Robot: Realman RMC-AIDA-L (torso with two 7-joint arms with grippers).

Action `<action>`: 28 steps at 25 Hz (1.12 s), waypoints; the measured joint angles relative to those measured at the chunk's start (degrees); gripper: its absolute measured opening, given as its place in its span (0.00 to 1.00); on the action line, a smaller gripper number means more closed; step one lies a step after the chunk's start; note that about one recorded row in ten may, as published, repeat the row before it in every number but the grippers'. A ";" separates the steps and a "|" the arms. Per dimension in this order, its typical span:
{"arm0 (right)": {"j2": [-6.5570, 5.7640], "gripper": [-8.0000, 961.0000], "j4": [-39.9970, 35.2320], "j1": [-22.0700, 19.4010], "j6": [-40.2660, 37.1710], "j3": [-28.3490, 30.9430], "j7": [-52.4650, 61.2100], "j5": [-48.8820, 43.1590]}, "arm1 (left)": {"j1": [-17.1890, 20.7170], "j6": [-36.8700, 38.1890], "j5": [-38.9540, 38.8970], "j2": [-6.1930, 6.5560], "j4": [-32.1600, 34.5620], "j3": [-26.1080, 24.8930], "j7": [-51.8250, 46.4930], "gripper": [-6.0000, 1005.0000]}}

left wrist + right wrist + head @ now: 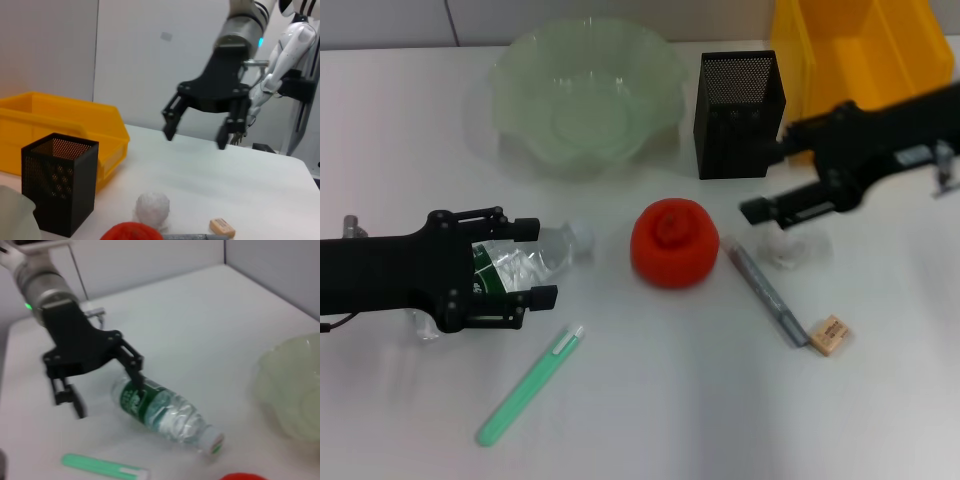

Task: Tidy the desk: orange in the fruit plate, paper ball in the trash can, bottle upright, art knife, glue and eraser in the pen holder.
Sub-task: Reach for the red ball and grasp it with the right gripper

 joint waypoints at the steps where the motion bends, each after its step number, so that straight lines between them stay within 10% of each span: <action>1: -0.06 0.81 0.02 1.21 1.32 -1.40 1.85 -1.02 | 0.13 0.28 0.01 0.09 0.00 -0.02 -0.07 0.80; 16: 0.43 0.81 5.74 11.26 20.27 -33.63 21.79 -13.69 | 4.26 3.09 -0.47 0.74 -0.13 -1.00 -0.24 0.80; 28: 0.72 0.77 12.93 12.07 32.30 -41.32 24.14 -11.71 | 5.07 2.34 -0.50 0.38 -0.84 -1.34 0.17 0.80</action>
